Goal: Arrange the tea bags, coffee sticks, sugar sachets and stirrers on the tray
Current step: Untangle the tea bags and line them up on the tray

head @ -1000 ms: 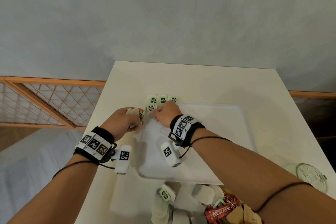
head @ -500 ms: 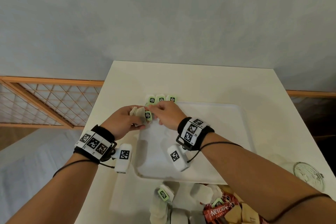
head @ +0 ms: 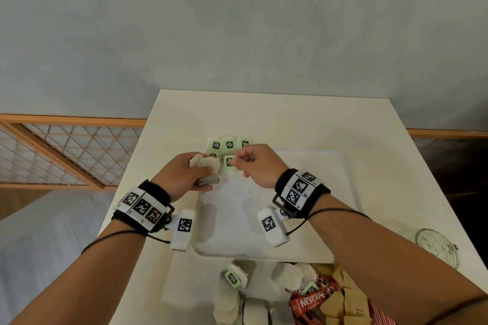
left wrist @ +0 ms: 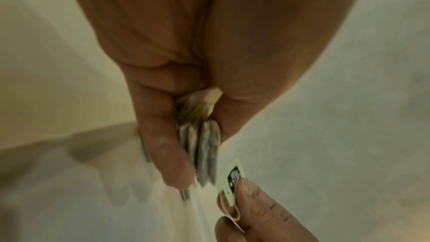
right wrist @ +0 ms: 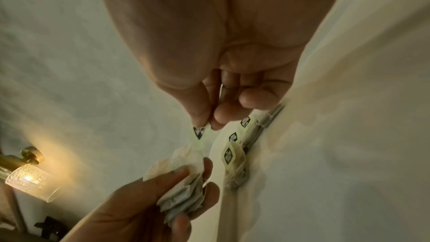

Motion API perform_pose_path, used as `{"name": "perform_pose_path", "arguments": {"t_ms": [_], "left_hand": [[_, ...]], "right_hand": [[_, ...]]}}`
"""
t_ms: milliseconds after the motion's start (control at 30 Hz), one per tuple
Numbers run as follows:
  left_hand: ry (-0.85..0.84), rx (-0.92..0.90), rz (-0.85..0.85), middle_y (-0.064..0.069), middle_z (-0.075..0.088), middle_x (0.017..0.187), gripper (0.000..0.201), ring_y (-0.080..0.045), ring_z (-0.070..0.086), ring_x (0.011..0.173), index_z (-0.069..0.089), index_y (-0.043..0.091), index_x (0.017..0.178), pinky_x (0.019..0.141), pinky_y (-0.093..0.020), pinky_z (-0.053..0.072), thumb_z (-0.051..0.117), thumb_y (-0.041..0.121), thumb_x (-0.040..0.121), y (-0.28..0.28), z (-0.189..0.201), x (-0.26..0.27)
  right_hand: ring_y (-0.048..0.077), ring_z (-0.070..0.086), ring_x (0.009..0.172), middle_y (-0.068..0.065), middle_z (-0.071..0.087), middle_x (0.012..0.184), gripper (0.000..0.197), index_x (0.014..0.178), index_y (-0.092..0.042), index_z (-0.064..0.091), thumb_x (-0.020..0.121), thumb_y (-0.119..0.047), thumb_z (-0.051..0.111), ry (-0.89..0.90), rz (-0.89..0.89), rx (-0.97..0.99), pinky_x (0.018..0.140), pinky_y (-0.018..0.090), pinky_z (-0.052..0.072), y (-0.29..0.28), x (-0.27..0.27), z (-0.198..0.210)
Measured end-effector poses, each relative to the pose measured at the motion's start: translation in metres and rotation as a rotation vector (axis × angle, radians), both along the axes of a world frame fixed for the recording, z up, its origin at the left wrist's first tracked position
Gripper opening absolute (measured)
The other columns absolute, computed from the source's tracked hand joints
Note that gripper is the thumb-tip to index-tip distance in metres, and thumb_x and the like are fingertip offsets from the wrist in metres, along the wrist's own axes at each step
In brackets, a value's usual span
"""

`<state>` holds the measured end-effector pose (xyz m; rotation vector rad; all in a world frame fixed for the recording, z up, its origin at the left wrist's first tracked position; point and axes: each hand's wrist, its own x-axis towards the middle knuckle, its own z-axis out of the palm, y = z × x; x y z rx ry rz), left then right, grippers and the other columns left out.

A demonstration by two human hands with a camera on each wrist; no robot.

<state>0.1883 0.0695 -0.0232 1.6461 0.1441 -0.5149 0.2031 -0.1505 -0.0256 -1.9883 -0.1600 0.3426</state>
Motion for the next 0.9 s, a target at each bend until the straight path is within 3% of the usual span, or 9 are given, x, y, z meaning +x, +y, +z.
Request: {"name": "perform_pose_path", "arguments": {"t_ms": [100, 300, 400, 467, 633, 733, 833, 900], "left_hand": [[-0.042, 0.06, 0.042, -0.02, 0.072, 0.101, 0.015, -0.033, 0.073, 0.09, 0.067, 0.004, 0.106, 0.066, -0.036, 0.061, 0.069, 0.011, 0.093, -0.006, 0.001, 0.0], [-0.083, 0.083, 0.045, -0.01, 0.073, 0.087, 0.011, -0.019, 0.073, 0.075, 0.066, 0.008, 0.1, 0.061, -0.03, 0.06, 0.072, 0.012, 0.091, -0.017, 0.008, -0.001], [-0.077, 0.064, 0.037, -0.009, 0.072, 0.088, 0.011, -0.017, 0.072, 0.075, 0.066, 0.01, 0.101, 0.064, -0.033, 0.061, 0.071, 0.01, 0.091, -0.018, 0.01, -0.001], [-0.056, 0.045, 0.025, -0.009, 0.072, 0.089, 0.014, -0.017, 0.07, 0.074, 0.067, 0.012, 0.105, 0.068, -0.035, 0.062, 0.068, 0.006, 0.093, -0.018, 0.013, -0.001], [-0.049, 0.074, -0.02, -0.01, 0.076, 0.09, 0.014, -0.02, 0.074, 0.078, 0.068, 0.011, 0.105, 0.068, -0.032, 0.06, 0.071, 0.013, 0.092, -0.019, 0.018, -0.004], [-0.057, 0.08, 0.018, -0.01, 0.075, 0.084, 0.009, -0.019, 0.073, 0.073, 0.066, 0.01, 0.1, 0.065, -0.031, 0.06, 0.07, 0.013, 0.093, -0.022, 0.015, -0.004], [-0.042, 0.056, 0.048, -0.01, 0.074, 0.082, 0.009, -0.02, 0.072, 0.07, 0.065, 0.008, 0.102, 0.064, -0.032, 0.061, 0.068, 0.011, 0.094, -0.022, 0.011, -0.004], [-0.035, 0.06, 0.062, -0.011, 0.074, 0.082, 0.012, -0.02, 0.072, 0.07, 0.065, 0.006, 0.105, 0.064, -0.032, 0.061, 0.068, 0.01, 0.094, -0.02, 0.009, -0.003]], "right_hand": [[-0.001, 0.055, 0.05, -0.01, 0.062, 0.07, 0.006, 0.097, -0.014, 0.068, 0.096, -0.02, 0.068, 0.04, 0.018, 0.048, 0.051, 0.013, 0.043, -0.002, -0.002, 0.001], [0.004, 0.055, 0.055, -0.002, 0.062, 0.074, 0.027, 0.123, -0.01, 0.065, 0.097, -0.017, 0.066, 0.073, 0.029, 0.108, 0.058, 0.023, 0.045, 0.006, -0.005, -0.005], [0.015, 0.051, 0.06, 0.003, 0.058, 0.068, 0.015, 0.103, -0.012, 0.073, 0.1, -0.022, 0.062, 0.065, 0.053, 0.068, 0.062, 0.033, 0.044, 0.006, -0.004, -0.005], [0.017, 0.05, 0.062, 0.001, 0.058, 0.063, 0.016, 0.095, -0.015, 0.074, 0.1, -0.025, 0.062, 0.077, 0.039, 0.049, 0.063, 0.034, 0.044, 0.005, -0.003, -0.005], [0.004, 0.054, 0.053, 0.001, 0.062, 0.074, 0.02, 0.101, -0.008, 0.073, 0.099, -0.026, 0.064, 0.048, 0.015, 0.031, 0.059, 0.025, 0.045, 0.004, -0.002, -0.005], [0.005, 0.057, 0.055, -0.002, 0.065, 0.077, 0.016, 0.1, -0.011, 0.072, 0.098, -0.025, 0.065, 0.056, -0.004, 0.069, 0.056, 0.024, 0.045, 0.007, -0.004, -0.006], [0.008, 0.061, 0.06, -0.007, 0.068, 0.08, 0.009, 0.093, -0.022, 0.069, 0.099, -0.026, 0.064, 0.121, 0.016, 0.105, 0.057, 0.024, 0.047, 0.01, -0.009, -0.007], [0.01, 0.063, 0.062, -0.006, 0.07, 0.082, 0.012, 0.09, -0.019, 0.067, 0.099, -0.027, 0.063, 0.135, 0.04, 0.06, 0.06, 0.027, 0.049, 0.009, -0.01, -0.01]]}}
